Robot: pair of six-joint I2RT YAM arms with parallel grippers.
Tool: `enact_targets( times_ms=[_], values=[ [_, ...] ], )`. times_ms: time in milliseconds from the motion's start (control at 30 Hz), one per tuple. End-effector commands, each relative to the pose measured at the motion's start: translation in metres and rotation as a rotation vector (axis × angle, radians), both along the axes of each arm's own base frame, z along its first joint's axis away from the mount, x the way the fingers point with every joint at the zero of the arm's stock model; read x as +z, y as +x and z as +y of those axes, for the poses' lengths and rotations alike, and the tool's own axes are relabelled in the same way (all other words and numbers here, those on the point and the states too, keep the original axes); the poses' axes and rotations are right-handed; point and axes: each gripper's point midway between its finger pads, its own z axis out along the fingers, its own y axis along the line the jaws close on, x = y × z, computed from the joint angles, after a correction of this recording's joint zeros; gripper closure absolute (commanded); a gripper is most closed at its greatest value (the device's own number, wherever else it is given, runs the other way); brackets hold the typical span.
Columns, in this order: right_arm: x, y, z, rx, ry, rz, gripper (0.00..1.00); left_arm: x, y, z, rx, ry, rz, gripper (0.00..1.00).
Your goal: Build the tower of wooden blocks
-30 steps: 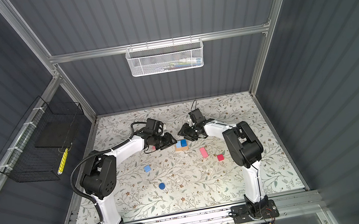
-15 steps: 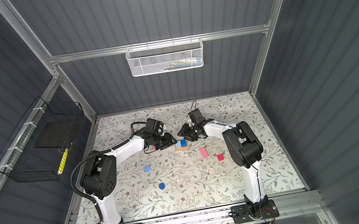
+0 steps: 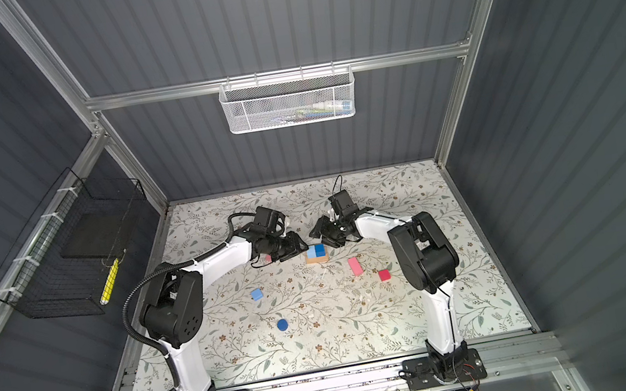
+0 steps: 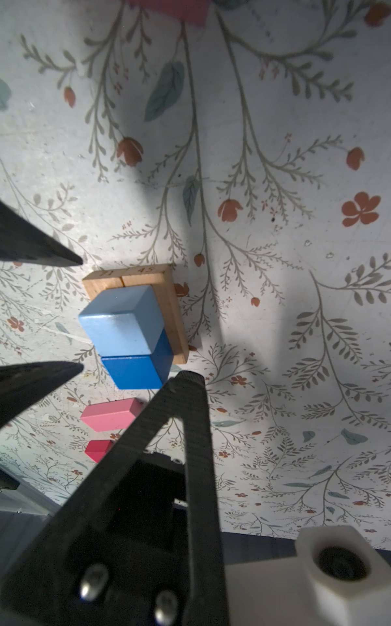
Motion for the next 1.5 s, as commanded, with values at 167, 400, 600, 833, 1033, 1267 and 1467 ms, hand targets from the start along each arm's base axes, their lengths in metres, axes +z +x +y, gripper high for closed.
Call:
enact_targets(
  times_ms=[167, 400, 600, 833, 1033, 1267, 1467],
  values=[
    [0.020, 0.004, -0.003, -0.004, 0.002, -0.047, 0.33, 0.001, 0.002, -0.002, 0.000, -0.011, 0.013, 0.57],
    [0.030, -0.001, -0.018, -0.041, 0.000, -0.070, 0.29, -0.002, 0.005, -0.005, -0.007, -0.015, 0.015, 0.57],
    [0.036, -0.007, -0.034, -0.080, -0.003, -0.085, 0.28, -0.005, 0.006, -0.008, -0.013, -0.021, 0.018, 0.59],
    [0.037, -0.013, -0.042, -0.104, 0.002, -0.088, 0.27, -0.013, 0.004, -0.010, -0.019, -0.019, 0.038, 0.62],
    [0.038, -0.015, -0.044, -0.109, 0.007, -0.090, 0.27, 0.001, 0.012, -0.018, -0.025, -0.039, 0.003, 0.62],
    [0.037, -0.015, -0.045, -0.111, 0.009, -0.087, 0.27, 0.000, 0.013, -0.021, -0.031, -0.048, 0.009, 0.62],
    [0.037, -0.015, -0.045, -0.112, 0.011, -0.085, 0.27, -0.002, 0.013, -0.023, -0.035, -0.049, 0.012, 0.62]
  ],
)
